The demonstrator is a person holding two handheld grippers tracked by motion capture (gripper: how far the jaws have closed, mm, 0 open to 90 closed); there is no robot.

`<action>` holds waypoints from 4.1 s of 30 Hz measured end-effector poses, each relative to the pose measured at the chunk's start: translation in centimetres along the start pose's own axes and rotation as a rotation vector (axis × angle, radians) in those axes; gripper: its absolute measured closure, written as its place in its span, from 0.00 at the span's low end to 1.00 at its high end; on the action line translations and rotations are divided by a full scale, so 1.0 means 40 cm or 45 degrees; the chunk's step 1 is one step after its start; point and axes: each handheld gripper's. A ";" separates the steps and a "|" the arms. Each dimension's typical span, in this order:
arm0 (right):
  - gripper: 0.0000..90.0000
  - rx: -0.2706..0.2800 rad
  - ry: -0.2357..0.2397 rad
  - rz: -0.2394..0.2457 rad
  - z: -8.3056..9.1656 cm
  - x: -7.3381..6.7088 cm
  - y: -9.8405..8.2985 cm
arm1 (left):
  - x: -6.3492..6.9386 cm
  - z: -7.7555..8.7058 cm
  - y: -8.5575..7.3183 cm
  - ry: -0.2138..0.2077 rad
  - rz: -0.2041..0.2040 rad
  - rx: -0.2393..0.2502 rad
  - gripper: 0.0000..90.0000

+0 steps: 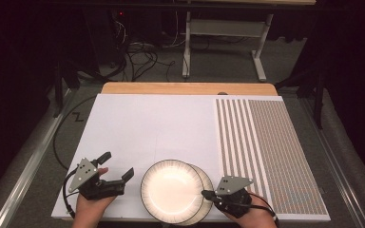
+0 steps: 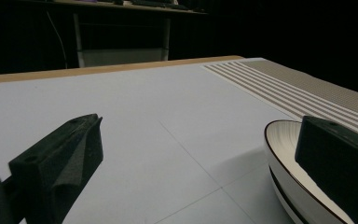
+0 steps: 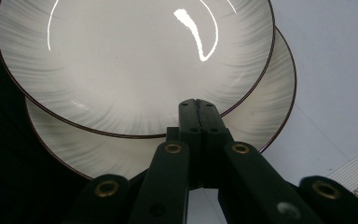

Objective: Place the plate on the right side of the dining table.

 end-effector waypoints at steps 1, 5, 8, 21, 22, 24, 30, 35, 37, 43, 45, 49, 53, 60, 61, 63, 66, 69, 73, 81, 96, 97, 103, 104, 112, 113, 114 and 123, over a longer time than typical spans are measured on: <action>1.00 0.001 0.000 -0.002 0.000 0.000 0.000 | 0.000 0.000 0.000 0.000 0.000 -0.001 0.01; 1.00 -0.010 0.011 0.003 -0.007 -0.004 0.001 | 0.001 0.000 0.000 -0.002 -0.001 -0.001 0.01; 1.00 -0.032 0.021 0.033 -0.024 -0.017 0.006 | 0.000 0.002 0.001 -0.001 -0.003 0.000 0.01; 1.00 -0.027 0.038 0.046 -0.042 -0.027 0.023 | -0.003 0.005 0.003 -0.003 0.003 0.009 0.01; 1.00 -0.027 0.038 0.045 -0.042 -0.027 0.023 | -0.003 0.006 0.003 -0.007 0.004 0.009 0.01; 1.00 -0.026 0.036 0.046 -0.042 -0.027 0.022 | -0.003 0.006 0.004 -0.010 0.008 0.009 0.01; 1.00 -0.029 0.030 0.043 -0.042 -0.027 0.022 | -0.004 0.006 0.009 -0.030 0.048 -0.004 0.01; 1.00 -0.031 0.026 0.042 -0.042 -0.027 0.021 | -0.003 0.010 0.020 -0.036 0.062 -0.010 0.01; 1.00 -0.031 0.026 0.047 -0.042 -0.026 0.021 | -0.001 0.007 0.024 -0.044 0.073 -0.020 0.01; 1.00 -0.027 0.027 0.038 -0.044 -0.024 0.018 | 0.003 -0.005 0.041 -0.068 0.102 -0.080 0.01; 1.00 -0.026 0.025 0.037 -0.044 -0.024 0.017 | -0.001 -0.006 0.048 -0.077 0.114 -0.111 0.01; 1.00 -0.027 0.024 0.036 -0.044 -0.024 0.018 | -0.007 -0.003 0.057 -0.083 0.134 -0.149 0.01; 1.00 -0.027 0.025 0.037 -0.044 -0.023 0.018 | -0.019 -0.001 0.069 -0.117 0.193 -0.208 0.01; 1.00 -0.028 0.023 0.036 -0.044 -0.024 0.019 | -0.029 -0.010 0.077 -0.174 0.264 -0.289 0.01; 1.00 -0.029 0.023 0.035 -0.044 -0.024 0.019 | -0.028 -0.014 0.081 -0.189 0.285 -0.318 0.01; 1.00 -0.028 0.022 0.035 -0.044 -0.024 0.019 | -0.027 -0.020 0.084 -0.207 0.302 -0.353 0.01; 1.00 -0.028 0.021 0.036 -0.044 -0.024 0.019 | -0.023 -0.027 0.087 -0.229 0.307 -0.403 0.01; 1.00 -0.028 0.022 0.036 -0.044 -0.023 0.019 | -0.025 -0.032 0.088 -0.247 0.344 -0.444 0.01; 1.00 -0.028 0.021 0.037 -0.044 -0.022 0.019 | -0.029 -0.038 0.092 -0.274 0.400 -0.482 0.01; 1.00 -0.028 0.020 0.037 -0.044 -0.022 0.020 | -0.039 -0.049 0.094 -0.313 0.465 -0.588 0.01; 1.00 -0.028 0.017 0.045 -0.044 -0.025 0.022 | -0.053 -0.062 0.101 -0.386 0.614 -0.736 0.01; 1.00 -0.028 0.018 0.045 -0.044 -0.025 0.022 | -0.054 -0.063 0.101 -0.394 0.623 -0.752 0.01; 1.00 -0.025 0.017 0.045 -0.044 -0.026 0.023 | -0.059 -0.066 0.102 -0.412 0.691 -0.801 0.01; 1.00 -0.025 0.017 0.045 -0.044 -0.026 0.023 | -0.059 -0.066 0.102 -0.412 0.691 -0.801 0.01; 1.00 -0.023 0.017 0.050 -0.044 -0.026 0.023 | -0.075 -0.067 0.096 -0.440 0.810 -0.894 0.09; 1.00 -0.023 0.017 0.050 -0.044 -0.026 0.023 | -0.075 -0.067 0.096 -0.440 0.810 -0.894 0.12; 1.00 -0.023 0.017 0.050 -0.044 -0.026 0.023 | -0.076 -0.068 0.096 -0.438 0.831 -0.907 0.14; 1.00 -0.023 0.017 0.051 -0.044 -0.026 0.023 | -0.076 -0.073 0.088 -0.504 0.950 -0.961 0.22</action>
Point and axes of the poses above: each handheld gripper's, and its own axes: z roughly backward along the jaws, y roughly out of its top, x roughly to its right, and after that the axes turned 1 degree about z, right-handed
